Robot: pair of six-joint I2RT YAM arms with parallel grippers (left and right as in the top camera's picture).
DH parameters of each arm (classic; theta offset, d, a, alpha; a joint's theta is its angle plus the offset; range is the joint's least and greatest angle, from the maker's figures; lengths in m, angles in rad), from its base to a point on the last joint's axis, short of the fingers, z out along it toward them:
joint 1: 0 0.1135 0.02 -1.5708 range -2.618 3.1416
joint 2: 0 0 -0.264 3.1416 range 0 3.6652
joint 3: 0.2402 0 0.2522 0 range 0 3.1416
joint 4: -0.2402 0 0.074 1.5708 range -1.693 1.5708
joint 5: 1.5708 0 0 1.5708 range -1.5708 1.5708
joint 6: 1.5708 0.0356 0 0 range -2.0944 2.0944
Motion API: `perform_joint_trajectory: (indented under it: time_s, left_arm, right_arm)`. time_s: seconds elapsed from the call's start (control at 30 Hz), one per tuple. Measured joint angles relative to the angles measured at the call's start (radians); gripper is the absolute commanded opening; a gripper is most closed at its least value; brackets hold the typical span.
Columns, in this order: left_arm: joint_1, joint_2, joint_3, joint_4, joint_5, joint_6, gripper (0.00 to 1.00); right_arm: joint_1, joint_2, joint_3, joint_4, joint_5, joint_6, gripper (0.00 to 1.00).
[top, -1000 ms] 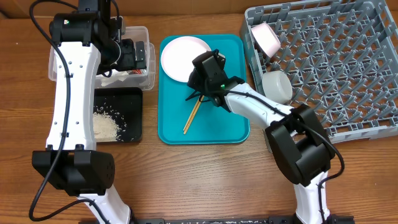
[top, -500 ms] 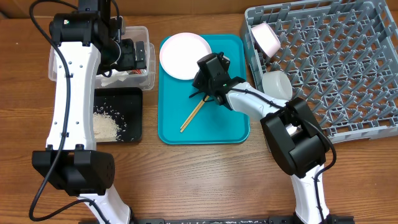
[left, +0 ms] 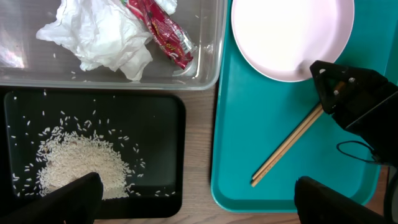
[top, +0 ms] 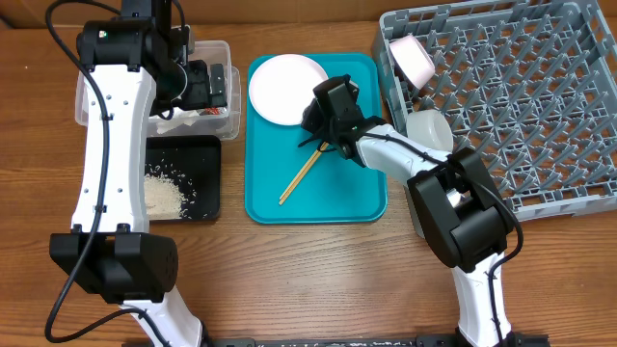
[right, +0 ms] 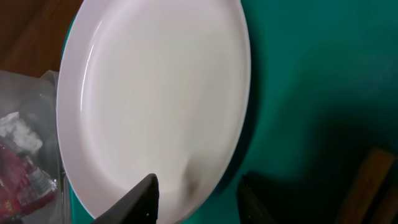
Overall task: Sort waste into correct bins and load items into the dishwasher
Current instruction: 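Pinch the pink plate rim with the right gripper and tilt it up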
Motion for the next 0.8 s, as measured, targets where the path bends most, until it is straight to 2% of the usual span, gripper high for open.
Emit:
perform_joint_trajectory:
  time_s: [0.17,0.8]
  left_arm:
    - [0.000,0.000,0.000,0.000,0.000,0.000,1.00]
    - [0.000,0.000,0.000,0.000,0.000,0.000,1.00]
  right_arm:
    - [0.000,0.001,0.000,0.000,0.047,-0.003,0.33]
    - [0.000,0.003,0.000,-0.034,0.125,-0.009,0.28]
